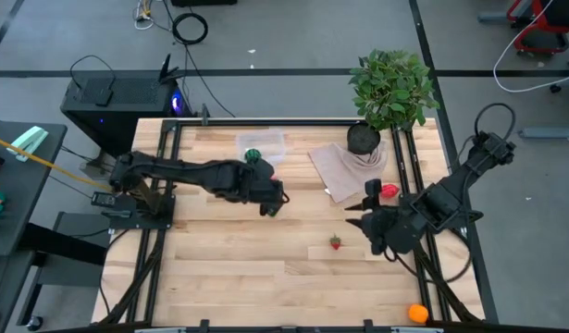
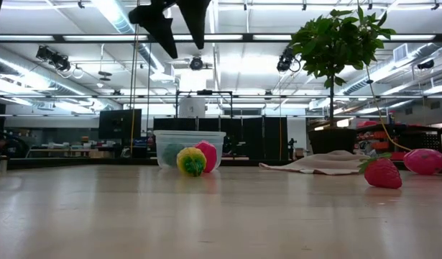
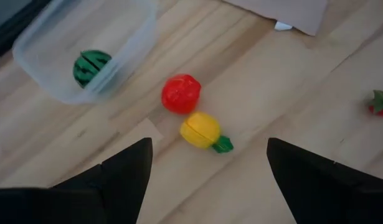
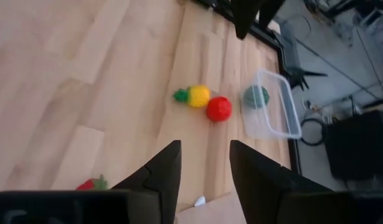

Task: Pick and placing Produce into tupperware
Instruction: Put the yellow pineapple into the container

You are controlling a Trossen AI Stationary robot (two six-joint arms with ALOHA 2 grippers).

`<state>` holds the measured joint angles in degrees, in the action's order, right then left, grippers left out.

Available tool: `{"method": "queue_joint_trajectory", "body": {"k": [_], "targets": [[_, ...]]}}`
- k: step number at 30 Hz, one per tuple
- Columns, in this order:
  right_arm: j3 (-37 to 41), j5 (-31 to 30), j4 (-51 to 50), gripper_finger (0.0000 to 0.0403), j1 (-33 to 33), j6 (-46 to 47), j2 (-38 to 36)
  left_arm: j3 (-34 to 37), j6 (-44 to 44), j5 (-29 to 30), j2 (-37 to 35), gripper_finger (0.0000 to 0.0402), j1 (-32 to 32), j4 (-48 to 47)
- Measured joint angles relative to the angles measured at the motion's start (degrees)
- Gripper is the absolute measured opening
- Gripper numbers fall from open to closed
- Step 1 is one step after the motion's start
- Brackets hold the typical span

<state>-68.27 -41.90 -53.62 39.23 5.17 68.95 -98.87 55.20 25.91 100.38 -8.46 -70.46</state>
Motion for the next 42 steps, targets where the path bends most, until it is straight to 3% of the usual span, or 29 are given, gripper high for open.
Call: {"method": "queue_joint_trajectory", "body": {"k": [13,22,32,36,42], "targets": [[0.0,-4.04,1.05,0.0136,9.06,7.16,6.27,6.02,13.81,0.59,5.97,0.0323,-2.81,7.81],[0.07,-6.33,0.91,0.0136,9.13,13.67,9.76,6.51,16.98,-1.16,11.09,0.0323,-0.93,16.21],[0.07,-6.25,0.95,0.0136,9.32,15.72,9.77,6.51,21.09,-2.2,16.82,0.0323,-0.41,17.18],[0.07,-6.06,0.97,0.0136,9.32,16.16,9.75,6.54,26.72,-5.8,18.47,0.0323,0.83,16.41],[0.07,-5.89,0.99,0.0136,9.32,16.36,9.71,6.54,26.63,-6.89,18.68,0.0323,2.04,13.44]]}}
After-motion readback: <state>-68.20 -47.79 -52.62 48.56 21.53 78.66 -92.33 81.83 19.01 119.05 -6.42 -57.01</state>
